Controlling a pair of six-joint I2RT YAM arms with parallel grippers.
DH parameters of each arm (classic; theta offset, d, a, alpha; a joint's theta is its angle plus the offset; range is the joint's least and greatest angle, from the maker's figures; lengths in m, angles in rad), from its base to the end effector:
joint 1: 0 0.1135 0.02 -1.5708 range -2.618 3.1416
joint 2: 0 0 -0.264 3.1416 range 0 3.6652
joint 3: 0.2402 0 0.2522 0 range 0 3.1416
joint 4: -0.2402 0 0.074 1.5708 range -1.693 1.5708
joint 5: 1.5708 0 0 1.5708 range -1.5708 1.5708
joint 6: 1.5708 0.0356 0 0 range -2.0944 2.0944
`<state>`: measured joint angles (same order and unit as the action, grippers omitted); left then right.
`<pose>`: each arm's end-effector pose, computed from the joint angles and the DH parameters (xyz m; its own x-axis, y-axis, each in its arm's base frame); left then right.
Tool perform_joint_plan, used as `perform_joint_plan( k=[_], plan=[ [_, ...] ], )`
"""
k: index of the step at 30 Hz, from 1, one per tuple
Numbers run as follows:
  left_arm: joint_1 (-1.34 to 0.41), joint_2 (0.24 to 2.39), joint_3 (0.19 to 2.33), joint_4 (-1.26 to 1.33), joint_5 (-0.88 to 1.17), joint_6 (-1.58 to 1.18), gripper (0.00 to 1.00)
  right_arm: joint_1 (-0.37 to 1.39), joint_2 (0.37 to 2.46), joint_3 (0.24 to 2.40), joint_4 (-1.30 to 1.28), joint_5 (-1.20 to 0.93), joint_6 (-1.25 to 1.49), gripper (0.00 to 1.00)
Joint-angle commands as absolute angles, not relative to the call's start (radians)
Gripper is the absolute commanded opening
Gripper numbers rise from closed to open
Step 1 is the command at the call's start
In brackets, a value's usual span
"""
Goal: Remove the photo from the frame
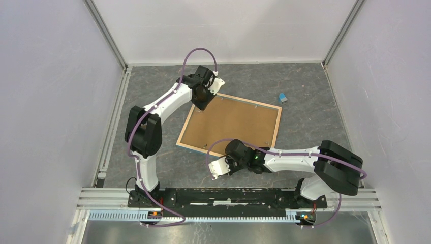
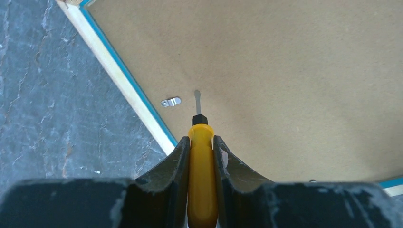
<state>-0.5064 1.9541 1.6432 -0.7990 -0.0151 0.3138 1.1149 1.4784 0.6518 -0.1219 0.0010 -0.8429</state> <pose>0.3667 -0.2028 0.2424 -0.5971 0.6841 -0.4189 0.6975 0.7007 0.1501 0.1187 0.2420 0.1478 0.4321 -0.8145 -0.3872 -0.8643 -0.2514 -0.4357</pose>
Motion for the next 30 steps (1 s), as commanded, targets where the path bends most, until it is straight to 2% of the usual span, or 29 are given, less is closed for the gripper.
perform_joint_plan(
  k=[1,5,9,11,18,21,24,30],
  plan=[
    [-0.514,1.942,1.665,-0.768,0.106,0.255,0.02,1.111,1.543,0.612,-0.277,-0.014,-0.875,0.23],
    [-0.490,1.880,1.659,-0.791,0.158,0.243,0.02,1.077,1.484,0.642,-0.274,-0.038,-0.851,0.42],
    [-0.453,1.776,1.620,-0.813,0.280,0.219,0.02,0.992,1.387,0.697,-0.273,-0.150,-0.802,0.57],
    [-0.448,1.710,1.585,-0.813,0.328,0.211,0.02,0.939,1.340,0.737,-0.277,-0.214,-0.771,0.68],
    [-0.440,1.515,1.512,-0.878,0.519,0.198,0.02,0.824,1.204,0.850,-0.214,-0.297,-0.642,0.91],
    [-0.441,1.465,1.509,-0.935,0.635,0.199,0.02,0.813,1.186,0.906,-0.197,-0.285,-0.620,0.93],
    [-0.441,1.427,1.499,-0.974,0.750,0.204,0.02,0.813,1.216,0.990,-0.222,-0.296,-0.609,0.89],
    [-0.440,1.395,1.468,-0.996,0.855,0.189,0.02,0.813,1.264,1.055,-0.202,-0.366,-0.596,0.83]
  ],
)
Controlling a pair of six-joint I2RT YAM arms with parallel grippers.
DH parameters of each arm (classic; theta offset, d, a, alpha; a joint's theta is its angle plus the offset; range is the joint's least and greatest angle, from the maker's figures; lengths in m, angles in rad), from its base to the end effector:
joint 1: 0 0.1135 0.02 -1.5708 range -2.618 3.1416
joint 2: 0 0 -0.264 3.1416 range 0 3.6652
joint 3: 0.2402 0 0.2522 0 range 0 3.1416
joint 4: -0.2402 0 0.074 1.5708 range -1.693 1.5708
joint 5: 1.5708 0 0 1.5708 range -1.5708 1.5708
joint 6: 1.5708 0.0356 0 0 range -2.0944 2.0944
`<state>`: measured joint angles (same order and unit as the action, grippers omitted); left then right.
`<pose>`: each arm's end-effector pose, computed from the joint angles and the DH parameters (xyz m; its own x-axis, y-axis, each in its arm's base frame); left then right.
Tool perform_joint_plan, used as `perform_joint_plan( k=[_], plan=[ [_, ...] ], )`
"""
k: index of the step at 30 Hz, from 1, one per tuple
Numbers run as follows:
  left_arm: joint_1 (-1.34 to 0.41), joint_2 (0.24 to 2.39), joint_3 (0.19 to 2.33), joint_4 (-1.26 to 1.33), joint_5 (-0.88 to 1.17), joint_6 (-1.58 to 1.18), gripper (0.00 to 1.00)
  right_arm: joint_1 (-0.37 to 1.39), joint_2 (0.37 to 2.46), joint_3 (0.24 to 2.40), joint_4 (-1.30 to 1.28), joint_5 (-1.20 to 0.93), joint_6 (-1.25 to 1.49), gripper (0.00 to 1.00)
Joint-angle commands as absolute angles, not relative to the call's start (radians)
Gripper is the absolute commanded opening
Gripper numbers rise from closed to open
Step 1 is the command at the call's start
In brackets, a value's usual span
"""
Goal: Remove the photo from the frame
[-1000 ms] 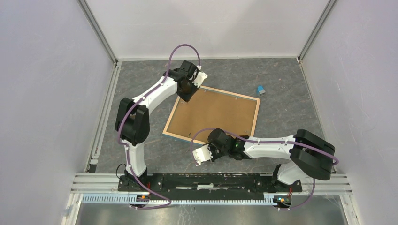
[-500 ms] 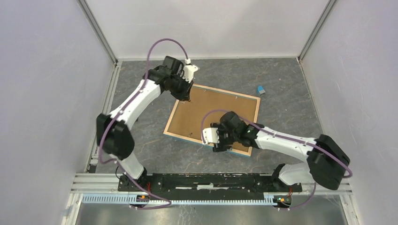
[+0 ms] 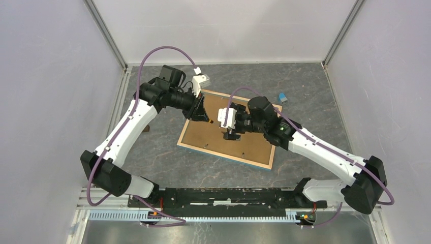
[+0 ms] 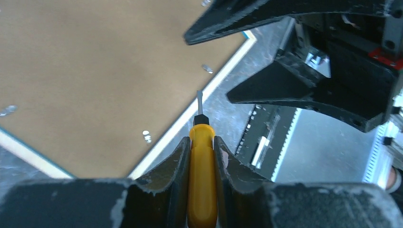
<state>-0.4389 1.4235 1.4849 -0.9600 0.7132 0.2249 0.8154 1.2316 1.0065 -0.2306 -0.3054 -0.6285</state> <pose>0.2480 -0.1422 0.3706 -0.5365 0.4382 -0.7212 0.8308 0.4244 -0.3602 0.1850 0.2121 0.3188 0.2730 -0.5280 -0.8042 -0.8888 0.1816 -0.4209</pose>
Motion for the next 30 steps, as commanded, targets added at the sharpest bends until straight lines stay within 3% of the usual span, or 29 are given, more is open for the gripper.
perform_joint_plan(
  k=[1,6,8,12,16,17,22,24,26,30],
  plan=[
    [-0.441,1.396,1.464,-0.996,0.867,0.183,0.02,0.814,1.276,1.067,-0.207,-0.380,-0.595,0.82],
    [-0.440,1.398,1.435,-0.954,0.905,0.134,0.02,0.826,1.329,1.114,-0.233,-0.453,-0.590,0.72],
    [-0.441,1.400,1.427,-0.941,0.931,0.120,0.02,0.838,1.340,1.116,-0.232,-0.447,-0.592,0.63],
    [-0.439,1.378,1.396,-0.875,0.947,0.064,0.02,0.854,1.366,1.119,-0.240,-0.428,-0.604,0.40],
    [-0.422,1.338,1.343,-0.778,0.946,-0.021,0.10,0.860,1.374,1.112,-0.224,-0.430,-0.571,0.00],
    [-0.412,1.324,1.322,-0.740,0.947,-0.049,0.14,0.859,1.372,1.112,-0.215,-0.428,-0.556,0.00],
    [-0.330,1.267,1.216,-0.558,1.008,-0.229,0.57,0.859,1.368,1.102,-0.155,-0.418,-0.471,0.00],
    [-0.319,1.257,1.180,-0.512,1.018,-0.274,0.66,0.859,1.374,1.105,-0.141,-0.420,-0.438,0.00],
    [-0.316,1.246,1.146,-0.463,1.026,-0.311,0.72,0.860,1.382,1.107,-0.128,-0.427,-0.411,0.00],
    [-0.316,1.230,1.086,-0.377,1.038,-0.378,0.71,0.858,1.403,1.113,-0.112,-0.430,-0.364,0.00]
  ],
)
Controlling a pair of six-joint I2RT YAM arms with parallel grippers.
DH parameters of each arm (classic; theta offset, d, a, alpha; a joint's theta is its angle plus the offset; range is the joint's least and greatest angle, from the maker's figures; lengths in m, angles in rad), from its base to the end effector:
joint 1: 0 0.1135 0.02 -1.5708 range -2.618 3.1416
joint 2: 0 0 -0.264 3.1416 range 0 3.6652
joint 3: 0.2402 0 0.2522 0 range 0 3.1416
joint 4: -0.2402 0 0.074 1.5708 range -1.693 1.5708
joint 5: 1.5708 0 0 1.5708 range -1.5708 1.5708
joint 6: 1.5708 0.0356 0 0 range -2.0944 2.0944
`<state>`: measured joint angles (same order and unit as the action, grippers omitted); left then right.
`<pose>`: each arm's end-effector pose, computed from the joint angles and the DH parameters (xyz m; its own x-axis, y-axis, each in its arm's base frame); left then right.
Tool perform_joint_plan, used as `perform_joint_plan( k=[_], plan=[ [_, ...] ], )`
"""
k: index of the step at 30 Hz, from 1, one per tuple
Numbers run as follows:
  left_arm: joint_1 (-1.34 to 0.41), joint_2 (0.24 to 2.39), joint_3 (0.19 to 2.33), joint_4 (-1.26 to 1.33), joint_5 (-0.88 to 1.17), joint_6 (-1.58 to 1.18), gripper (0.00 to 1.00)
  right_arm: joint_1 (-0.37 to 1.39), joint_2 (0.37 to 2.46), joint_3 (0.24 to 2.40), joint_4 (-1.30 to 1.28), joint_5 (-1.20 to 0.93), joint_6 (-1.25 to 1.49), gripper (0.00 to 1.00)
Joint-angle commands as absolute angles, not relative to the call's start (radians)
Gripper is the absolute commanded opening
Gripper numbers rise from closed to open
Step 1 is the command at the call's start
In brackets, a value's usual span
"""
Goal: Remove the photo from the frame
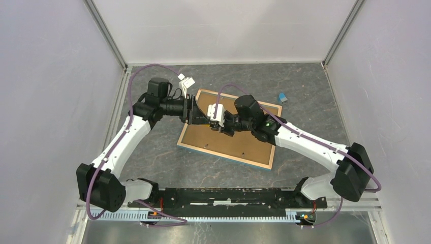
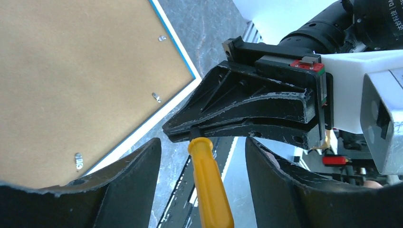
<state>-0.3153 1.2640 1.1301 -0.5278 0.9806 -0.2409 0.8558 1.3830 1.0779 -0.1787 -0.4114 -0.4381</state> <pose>0.2428 -0.1103 0.3343 -0.7571 0.1073 -0.6444 0.6334 0.3619 -0.6840 0.1969 0.2485 0.3069 0.1159 -0.4596 -0.8805 -0.9663 0.1531 -0.2071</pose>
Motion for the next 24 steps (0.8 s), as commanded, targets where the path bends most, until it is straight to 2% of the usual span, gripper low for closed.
perform_joint_plan(
  k=[1,7,20,24],
  plan=[
    [-0.316,1.226,1.077,-0.364,1.041,-0.387,0.69,0.857,1.408,1.115,-0.110,-0.430,-0.356,0.00],
    [-0.314,1.209,1.051,-0.346,1.007,-0.399,0.52,0.855,1.425,1.112,-0.094,-0.428,-0.309,0.00],
    [-0.307,1.233,1.049,-0.363,0.959,-0.386,0.51,0.845,1.413,1.086,-0.055,-0.388,-0.253,0.00],
    [-0.306,1.238,1.049,-0.366,0.953,-0.385,0.46,0.843,1.407,1.079,-0.050,-0.393,-0.250,0.00]
  ],
)
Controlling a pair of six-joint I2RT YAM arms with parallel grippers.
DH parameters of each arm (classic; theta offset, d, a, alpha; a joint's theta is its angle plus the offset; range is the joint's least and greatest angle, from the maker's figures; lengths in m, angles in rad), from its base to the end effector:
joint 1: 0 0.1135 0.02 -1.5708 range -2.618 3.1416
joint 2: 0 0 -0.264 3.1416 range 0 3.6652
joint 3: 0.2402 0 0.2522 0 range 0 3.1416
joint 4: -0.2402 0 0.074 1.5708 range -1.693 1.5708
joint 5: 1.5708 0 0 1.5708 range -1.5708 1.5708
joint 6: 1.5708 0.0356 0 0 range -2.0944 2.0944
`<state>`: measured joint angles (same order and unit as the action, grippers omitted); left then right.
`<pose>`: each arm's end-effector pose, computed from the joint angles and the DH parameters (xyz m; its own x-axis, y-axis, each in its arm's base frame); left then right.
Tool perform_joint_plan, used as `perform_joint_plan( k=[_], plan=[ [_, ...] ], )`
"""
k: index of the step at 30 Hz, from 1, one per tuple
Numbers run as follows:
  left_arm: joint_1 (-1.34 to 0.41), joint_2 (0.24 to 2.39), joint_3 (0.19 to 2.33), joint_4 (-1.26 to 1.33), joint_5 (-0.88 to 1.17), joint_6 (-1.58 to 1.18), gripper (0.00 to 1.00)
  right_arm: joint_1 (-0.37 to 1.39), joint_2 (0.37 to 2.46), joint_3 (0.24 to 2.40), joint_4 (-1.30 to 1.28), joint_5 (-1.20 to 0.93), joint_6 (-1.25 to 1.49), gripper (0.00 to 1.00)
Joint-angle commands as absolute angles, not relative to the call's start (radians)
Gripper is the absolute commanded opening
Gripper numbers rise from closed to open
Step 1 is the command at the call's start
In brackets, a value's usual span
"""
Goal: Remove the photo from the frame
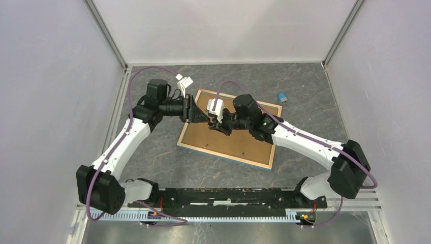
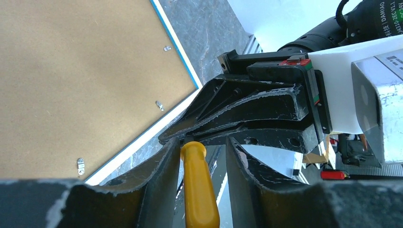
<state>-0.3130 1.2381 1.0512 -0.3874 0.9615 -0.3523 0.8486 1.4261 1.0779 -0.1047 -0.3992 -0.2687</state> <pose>0.2430 -0.1093 0.3252 -0.7719 0.0423 -0.6343 0.6019 0.3698 -0.7078 0.2069 0.2558 0.3008 -0.0340 -0.4086 -0.9121 -0.9661 0.2472 -0.0747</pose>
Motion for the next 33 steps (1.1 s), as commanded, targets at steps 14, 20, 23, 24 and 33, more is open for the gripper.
perform_joint_plan(
  k=[14,20,23,24,33],
  plan=[
    [-0.304,1.255,1.053,-0.366,0.959,-0.385,0.26,0.842,1.413,1.083,-0.044,-0.413,-0.242,0.00],
    [-0.263,1.241,1.043,-0.346,0.949,-0.396,0.02,0.842,1.418,1.076,-0.073,-0.435,-0.278,0.16],
    [-0.193,1.222,1.057,-0.370,0.882,-0.386,0.02,0.842,1.422,1.061,-0.101,-0.400,-0.321,0.68],
    [-0.162,1.217,1.068,-0.394,0.838,-0.373,0.02,0.841,1.427,1.053,-0.112,-0.385,-0.346,0.71],
    [0.138,1.223,1.054,-0.446,0.688,-0.422,0.02,0.889,1.589,1.107,-0.182,-0.335,-0.417,0.66]
  ],
)
